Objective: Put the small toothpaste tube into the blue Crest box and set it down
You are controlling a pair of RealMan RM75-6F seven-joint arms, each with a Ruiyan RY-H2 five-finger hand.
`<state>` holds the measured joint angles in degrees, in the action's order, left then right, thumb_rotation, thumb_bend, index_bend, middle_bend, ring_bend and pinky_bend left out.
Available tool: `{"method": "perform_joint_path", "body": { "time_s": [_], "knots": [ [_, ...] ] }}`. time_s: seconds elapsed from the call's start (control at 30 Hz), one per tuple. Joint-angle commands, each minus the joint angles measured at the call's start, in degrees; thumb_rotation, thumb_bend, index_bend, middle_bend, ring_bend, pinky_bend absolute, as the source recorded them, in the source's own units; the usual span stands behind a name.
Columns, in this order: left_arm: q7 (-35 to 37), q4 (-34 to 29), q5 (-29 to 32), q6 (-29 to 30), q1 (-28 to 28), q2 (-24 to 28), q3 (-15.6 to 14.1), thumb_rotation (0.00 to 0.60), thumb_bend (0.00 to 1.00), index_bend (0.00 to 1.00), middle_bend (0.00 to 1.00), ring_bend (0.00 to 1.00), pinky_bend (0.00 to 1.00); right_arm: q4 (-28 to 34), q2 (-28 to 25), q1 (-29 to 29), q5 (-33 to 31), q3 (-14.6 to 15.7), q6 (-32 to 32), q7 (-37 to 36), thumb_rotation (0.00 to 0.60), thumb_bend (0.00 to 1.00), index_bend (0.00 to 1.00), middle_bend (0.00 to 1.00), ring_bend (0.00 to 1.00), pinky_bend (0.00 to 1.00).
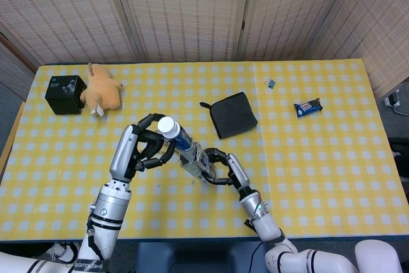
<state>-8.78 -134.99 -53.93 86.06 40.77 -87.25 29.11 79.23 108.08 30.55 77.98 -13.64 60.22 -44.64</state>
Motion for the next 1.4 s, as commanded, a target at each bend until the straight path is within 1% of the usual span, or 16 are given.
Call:
{"method": "perform_joint_path", "body": {
  "time_s": [0.03, 0.27, 0.6, 0.87, 1.4],
  "knots": [
    [0.0, 0.0, 0.2, 0.3, 0.0, -0.3, 0.1, 0.600, 0.79, 0.90, 1.00, 1.00, 1.00, -0.1, -0.2, -0.1, 0.1, 0.0, 0.0, -0.6, 0.600, 0.35, 0.56, 0.32, 0.38, 0.45],
    [-0.4, 0.0, 1.0, 0.9, 0.1, -0.8, 0.8, 0.600, 0.79, 0.90, 1.00, 1.00, 1.00, 0.0, -0.7, -0.2, 0.5, 0.3, 0.1, -1.5, 0.600, 0.35, 0.56, 0.32, 0.38, 0.45],
    [-1.1, 0.0, 1.5, 1.3, 0.6, -1.9, 1.0, 0.600, 0.79, 0.90, 1.00, 1.00, 1.00, 0.0, -1.1, -0.1, 0.7, 0.5, -0.2, -2.6, 0.600, 0.35, 0.56, 0.32, 0.38, 0.45],
    [-0.8, 0.0, 2.4, 1.0, 0.4, -1.7, 1.3, 0.600, 0.79, 0.90, 1.00, 1.00, 1.00, 0.4, -1.9, -0.2, 0.8, 0.5, -0.1, -3.6, 0.600, 0.35, 0.56, 0.32, 0.38, 0.45],
    [0.1, 0.0, 3.8, 0.7, 0.2, -1.4, 2.4, 0.600, 0.79, 0.90, 1.00, 1.00, 1.00, 1.8, -2.8, -0.6, 2.4, 2.0, 0.7, -4.7, 0.600, 0.35, 0.56, 0.32, 0.39, 0.45]
  ]
}}
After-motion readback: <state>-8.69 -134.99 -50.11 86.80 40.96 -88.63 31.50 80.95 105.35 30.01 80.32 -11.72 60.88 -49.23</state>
